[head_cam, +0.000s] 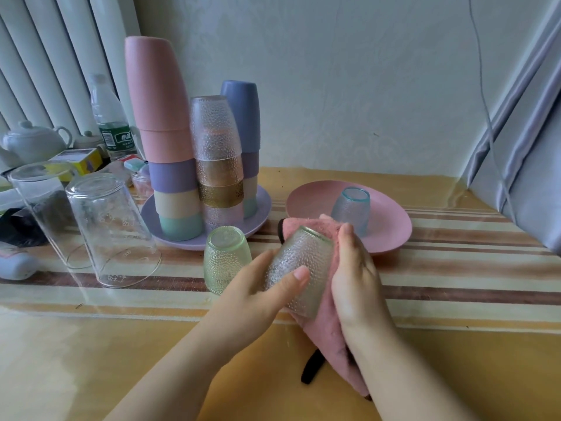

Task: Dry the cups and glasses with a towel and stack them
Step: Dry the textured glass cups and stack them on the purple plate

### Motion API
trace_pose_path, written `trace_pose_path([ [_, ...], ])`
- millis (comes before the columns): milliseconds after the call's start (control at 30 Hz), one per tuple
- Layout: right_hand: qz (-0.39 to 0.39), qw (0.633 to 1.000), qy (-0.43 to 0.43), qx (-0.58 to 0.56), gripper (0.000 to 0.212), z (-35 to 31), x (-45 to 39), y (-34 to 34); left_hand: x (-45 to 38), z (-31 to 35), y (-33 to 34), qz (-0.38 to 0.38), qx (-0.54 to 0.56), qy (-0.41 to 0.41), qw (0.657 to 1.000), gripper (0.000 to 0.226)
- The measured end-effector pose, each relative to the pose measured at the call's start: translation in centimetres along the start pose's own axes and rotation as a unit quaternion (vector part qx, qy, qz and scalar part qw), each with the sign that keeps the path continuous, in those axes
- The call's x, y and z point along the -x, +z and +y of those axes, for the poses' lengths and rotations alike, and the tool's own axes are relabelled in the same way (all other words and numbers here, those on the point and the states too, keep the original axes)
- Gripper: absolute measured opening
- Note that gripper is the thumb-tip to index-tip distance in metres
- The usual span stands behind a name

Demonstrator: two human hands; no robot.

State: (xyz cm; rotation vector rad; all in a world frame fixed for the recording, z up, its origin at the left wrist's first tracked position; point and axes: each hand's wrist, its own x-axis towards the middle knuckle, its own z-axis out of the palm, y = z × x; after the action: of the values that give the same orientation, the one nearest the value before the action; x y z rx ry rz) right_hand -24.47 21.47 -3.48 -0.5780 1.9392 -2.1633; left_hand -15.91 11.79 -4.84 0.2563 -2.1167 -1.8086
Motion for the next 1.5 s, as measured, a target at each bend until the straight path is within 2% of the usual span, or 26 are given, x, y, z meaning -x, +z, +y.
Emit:
trace_pose_path([
  [100, 0.004, 0.993, 0.075, -0.088, 0.042, -0.1, -0.3, -0.3, 0.2, 0.5, 0.1, -0.013, 0.033, -0.029, 0.999, 0.019],
  [167, -0.007, 0.982, 0.121, -0.143, 0.045, -0.3, 0.2, 0.2, 0.0, 0.3, -0.2, -0.006, 0.082, -0.03, 0.996, 0.005],
  [233, -0.036, 0.971, 0.158, -0.177, 0.048, 0.0, 0.9, 1.0, -0.3, -0.3, -0.5, 0.01, 0.115, 0.003, 0.993, 0.043],
  [267, -0.042, 0.968, 0.17, -0.178, 0.048, 0.3, 1.0, 1.3, -0.3, -0.3, -0.7, 0.016, 0.121, 0.015, 0.992, 0.052],
  [333, -0.038, 0.969, 0.181, -0.165, 0.046, 0.5, 1.1, 1.5, -0.4, -0.3, -0.8, 0.041, 0.08, 0.048, 0.995, 0.046],
  [400, -0.026, 0.976, 0.171, -0.131, 0.047, 0.7, 0.9, 1.3, -0.6, -0.5, -0.7, 0.093, 0.0, 0.073, 0.993, 0.043],
  [467, -0.005, 0.983, 0.16, -0.09, 0.044, 0.3, 0.8, 1.1, -0.9, -0.9, -0.5, 0.142, -0.036, 0.111, 0.983, 0.044],
  [567, 0.025, 0.993, 0.109, -0.023, 0.037, 0.1, 0.7, 0.9, -1.0, -1.2, -0.2, 0.166, -0.086, 0.134, 0.973, 0.042],
  [633, 0.013, 0.997, 0.07, 0.008, 0.033, 0.0, 0.9, 1.1, -1.0, -1.4, -0.2, 0.153, -0.106, 0.132, 0.974, 0.05],
  [733, -0.027, 0.998, 0.047, 0.016, 0.025, -0.2, 1.9, 1.8, -1.1, -1.5, -0.3, 0.141, -0.126, 0.107, 0.976, 0.073],
  [867, -0.066, 0.997, 0.021, 0.031, 0.025, 0.1, 2.3, 1.9, -1.2, -1.3, -1.0, 0.107, -0.097, 0.065, 0.987, 0.059],
  [967, -0.047, 0.998, -0.004, 0.051, 0.051, 0.5, 1.3, 1.3, -1.0, -1.2, -1.5, 0.023, -0.115, 0.029, 0.993, 0.067],
  [1000, -0.038, 0.998, -0.002, 0.055, 0.049, 0.6, 0.8, 0.9, -0.8, -1.0, -1.5, -0.003, -0.125, 0.022, 0.992, 0.066],
  [1067, -0.03, 0.998, 0.012, 0.05, 0.046, 0.7, 0.2, 0.4, -0.6, -0.7, -1.6, -0.028, -0.107, 0.025, 0.994, 0.048],
  [1133, -0.025, 0.998, 0.042, 0.027, 0.062, 0.6, 0.0, 0.2, -0.2, -0.3, -1.4, -0.029, -0.043, 0.023, 0.998, 0.02],
  [1200, -0.009, 0.997, 0.076, 0.012, 0.056, 0.4, 0.1, 0.2, -0.3, -0.4, -1.2, -0.028, 0.003, 0.046, 0.999, 0.03],
  [1300, -0.022, 0.992, 0.125, 0.02, 0.044, 0.9, 0.2, 0.5, -0.3, -0.6, -1.0, 0.005, 0.044, 0.083, 0.996, 0.051],
  [1500, -0.065, 0.988, 0.09, 0.104, 0.037, 1.1, -0.3, 0.9, -0.4, 0.0, -1.6, 0.132, 0.004, 0.14, 0.981, 0.05],
])
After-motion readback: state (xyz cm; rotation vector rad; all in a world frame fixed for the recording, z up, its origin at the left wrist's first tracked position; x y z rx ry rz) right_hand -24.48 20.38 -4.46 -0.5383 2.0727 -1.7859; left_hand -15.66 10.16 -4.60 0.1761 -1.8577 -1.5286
